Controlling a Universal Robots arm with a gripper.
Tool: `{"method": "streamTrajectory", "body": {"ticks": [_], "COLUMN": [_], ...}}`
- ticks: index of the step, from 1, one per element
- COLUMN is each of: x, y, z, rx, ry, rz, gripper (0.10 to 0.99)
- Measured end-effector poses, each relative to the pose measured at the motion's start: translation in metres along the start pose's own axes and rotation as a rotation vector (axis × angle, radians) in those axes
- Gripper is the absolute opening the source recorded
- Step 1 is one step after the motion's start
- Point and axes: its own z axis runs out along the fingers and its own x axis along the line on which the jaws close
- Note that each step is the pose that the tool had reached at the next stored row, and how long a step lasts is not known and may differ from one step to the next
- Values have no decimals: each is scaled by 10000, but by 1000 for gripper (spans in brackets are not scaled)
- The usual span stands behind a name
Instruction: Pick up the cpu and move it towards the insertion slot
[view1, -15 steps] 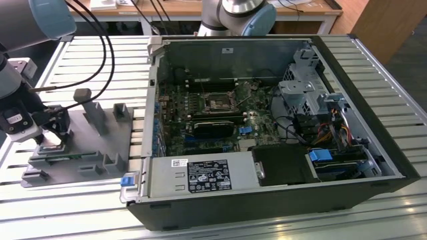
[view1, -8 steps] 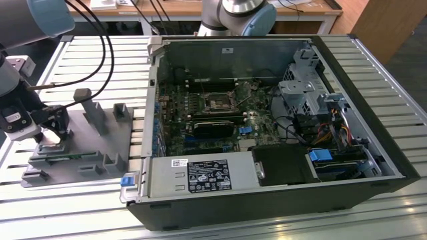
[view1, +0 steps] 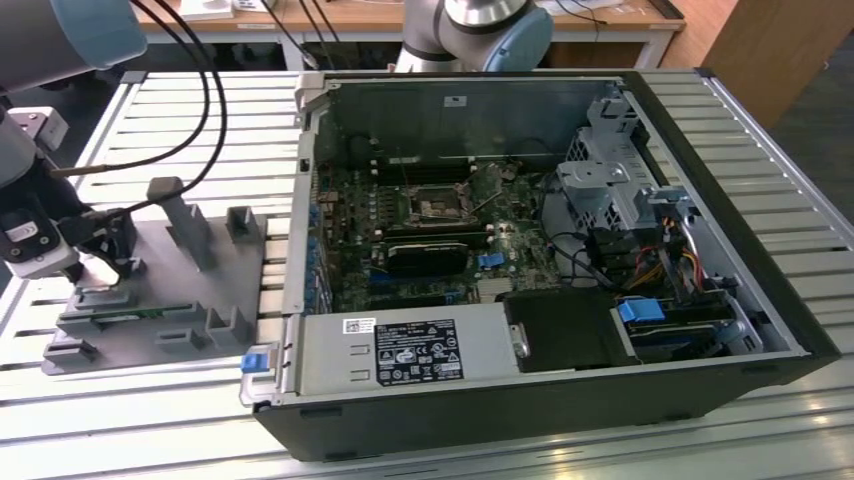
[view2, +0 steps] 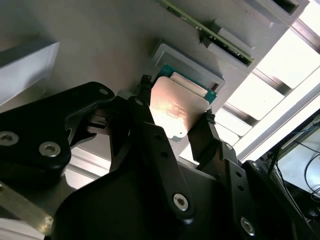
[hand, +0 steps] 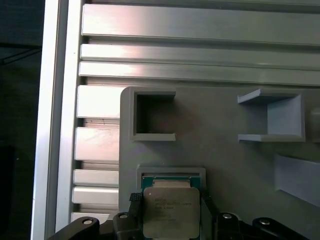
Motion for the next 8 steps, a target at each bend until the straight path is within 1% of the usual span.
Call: {"method": "streamTrajectory", "body": {"ticks": [8], "x": [0], "y": [2], "z": [-44], "rx": [0], "ry": [0], "rz": [0], "gripper": [541]}}
